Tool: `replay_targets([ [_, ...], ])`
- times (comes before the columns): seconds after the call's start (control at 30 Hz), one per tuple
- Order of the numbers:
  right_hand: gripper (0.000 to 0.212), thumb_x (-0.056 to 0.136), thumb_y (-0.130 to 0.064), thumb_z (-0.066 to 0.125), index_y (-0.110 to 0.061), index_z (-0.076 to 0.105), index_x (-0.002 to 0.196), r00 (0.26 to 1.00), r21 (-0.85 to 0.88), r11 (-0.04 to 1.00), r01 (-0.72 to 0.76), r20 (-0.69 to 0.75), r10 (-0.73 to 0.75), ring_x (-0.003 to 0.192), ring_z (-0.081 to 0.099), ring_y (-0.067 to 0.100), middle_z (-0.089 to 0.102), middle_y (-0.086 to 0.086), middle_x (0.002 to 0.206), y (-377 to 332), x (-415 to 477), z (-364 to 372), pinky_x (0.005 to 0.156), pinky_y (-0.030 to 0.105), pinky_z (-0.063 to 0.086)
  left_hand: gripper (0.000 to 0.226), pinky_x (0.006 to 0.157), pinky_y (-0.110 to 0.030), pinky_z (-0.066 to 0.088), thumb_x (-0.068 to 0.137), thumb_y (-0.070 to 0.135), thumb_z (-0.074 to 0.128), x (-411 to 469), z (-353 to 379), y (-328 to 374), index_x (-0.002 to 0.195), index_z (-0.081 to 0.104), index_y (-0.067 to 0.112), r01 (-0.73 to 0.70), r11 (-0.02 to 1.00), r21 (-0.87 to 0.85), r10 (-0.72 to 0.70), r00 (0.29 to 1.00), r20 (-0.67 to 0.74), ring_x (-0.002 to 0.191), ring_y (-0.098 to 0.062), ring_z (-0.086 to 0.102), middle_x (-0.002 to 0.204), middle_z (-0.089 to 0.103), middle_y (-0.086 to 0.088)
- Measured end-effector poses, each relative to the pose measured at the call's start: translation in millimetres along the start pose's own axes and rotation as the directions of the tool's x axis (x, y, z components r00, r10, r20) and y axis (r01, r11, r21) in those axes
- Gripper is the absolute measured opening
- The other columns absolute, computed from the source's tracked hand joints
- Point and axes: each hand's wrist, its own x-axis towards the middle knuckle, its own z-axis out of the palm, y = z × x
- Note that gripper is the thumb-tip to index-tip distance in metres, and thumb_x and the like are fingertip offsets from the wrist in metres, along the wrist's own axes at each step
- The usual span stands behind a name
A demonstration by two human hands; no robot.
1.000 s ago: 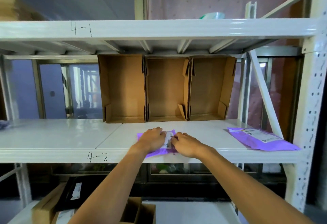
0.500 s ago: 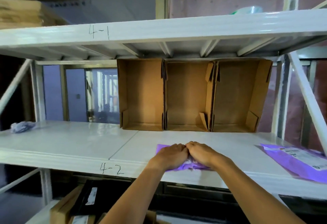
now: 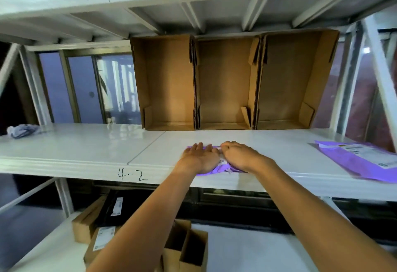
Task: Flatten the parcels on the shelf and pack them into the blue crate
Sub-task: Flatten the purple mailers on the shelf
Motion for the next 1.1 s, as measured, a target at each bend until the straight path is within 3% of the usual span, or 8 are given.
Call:
replay_targets([
  [0.23, 0.03, 0.104, -0.025, 0.034, -0.013, 0.057, 0.12, 0.999, -0.128, 0.992, -0.021, -0.035, 0.017, 0.102, 0.053, 0.024, 0.057, 0.008, 0.119, -14.8, -2.4, 0.4, 0.085, 0.035, 0.042, 0.058, 0.122, -0.048, 0.019, 0.103, 0.04, 0.016, -9.5, -3.0, 5.2, 0.156, 0.028, 0.018, -0.041, 0.997, 0.073, 0.045, 0.998, -0.053, 0.151, -0.031, 0.02, 0.164, 0.021, -0.013],
  [0.37, 0.028, 0.104, -0.021, 0.035, -0.013, 0.059, 0.116, 0.999, -0.172, 0.985, 0.029, -0.02, -0.032, 0.1, 0.054, 0.025, 0.059, 0.009, 0.117, -15.4, -10.2, -1.7, 0.084, 0.036, 0.043, 0.044, 0.114, -0.047, 0.033, 0.107, 0.02, 0.029, -41.6, -10.0, 14.6, 0.145, 0.041, 0.0, -0.156, 0.98, 0.126, 0.181, 0.96, -0.215, 0.15, -0.031, 0.025, 0.156, 0.036, -0.022],
  [0.53, 0.027, 0.105, -0.024, 0.037, -0.014, 0.06, 0.115, 0.994, -0.299, 0.95, 0.087, -0.036, -0.102, 0.106, 0.054, 0.026, 0.057, 0.007, 0.123, -14.5, -14.2, 0.3, 0.086, 0.035, 0.044, 0.043, 0.1, -0.047, 0.044, 0.104, 0.023, 0.021, -48.9, -1.7, 12.7, 0.131, 0.05, 0.006, -0.1, 0.994, 0.035, 0.106, 0.961, -0.256, 0.123, -0.035, 0.052, 0.136, 0.054, -0.017],
  [0.67, 0.028, 0.101, -0.02, 0.047, -0.012, 0.055, 0.126, 0.983, -0.446, 0.887, 0.124, -0.064, -0.17, 0.119, 0.051, 0.027, 0.055, 0.009, 0.133, -10.6, -15.2, 5.3, 0.095, 0.038, 0.047, 0.055, 0.113, -0.051, 0.031, 0.102, 0.037, 0.013, -43.1, 2.0, 10.3, 0.143, 0.043, 0.016, -0.04, 0.999, -0.012, 0.037, 0.982, -0.185, 0.137, -0.038, 0.039, 0.149, 0.043, -0.017],
  [0.8, 0.043, 0.105, -0.021, 0.043, -0.008, 0.042, 0.145, 0.969, -0.497, 0.848, 0.182, -0.057, -0.242, 0.141, 0.036, 0.027, 0.038, 0.011, 0.154, -3.6, -18.6, 8.5, 0.113, 0.039, 0.037, 0.061, 0.124, -0.047, 0.005, 0.102, 0.051, 0.007, -43.2, -2.4, 8.4, 0.16, 0.012, 0.031, -0.012, 0.992, -0.127, 0.004, 0.998, -0.06, 0.154, -0.031, 0.005, 0.168, 0.005, -0.01],
  [0.87, 0.044, 0.104, -0.019, 0.045, -0.007, 0.041, 0.145, 0.964, -0.536, 0.819, 0.204, -0.035, -0.264, 0.143, 0.033, 0.028, 0.035, 0.011, 0.156, -1.8, -20.3, 8.3, 0.115, 0.04, 0.037, 0.06, 0.124, -0.046, 0.002, 0.102, 0.053, 0.007, -43.7, -3.6, 8.2, 0.16, 0.007, 0.035, -0.02, 0.991, -0.133, 0.015, 0.999, -0.034, 0.155, -0.029, 0.001, 0.168, -0.001, -0.006],
  [0.97, 0.039, 0.103, -0.018, 0.046, -0.006, 0.046, 0.139, 0.967, -0.536, 0.821, 0.199, -0.027, -0.252, 0.137, 0.04, 0.03, 0.042, 0.013, 0.15, -3.3, -18.9, 7.4, 0.109, 0.04, 0.042, 0.059, 0.124, -0.046, 0.003, 0.103, 0.053, 0.008, -38.0, -8.0, 4.2, 0.159, 0.007, 0.036, -0.043, 0.995, -0.089, 0.044, 0.999, 0.005, 0.155, -0.027, 0.0, 0.168, 0.0, -0.004],
  [1.1, 0.023, 0.103, -0.019, 0.043, -0.011, 0.059, 0.118, 0.983, -0.446, 0.883, 0.147, -0.036, -0.182, 0.106, 0.053, 0.025, 0.058, 0.01, 0.122, -12.1, -13.4, 0.8, 0.083, 0.033, 0.044, 0.057, 0.123, -0.045, 0.003, 0.103, 0.051, 0.012, -26.8, -11.7, -1.4, 0.158, 0.014, 0.038, -0.064, 0.99, -0.123, 0.07, 0.996, 0.049, 0.155, -0.023, 0.0, 0.168, 0.001, 0.002],
])
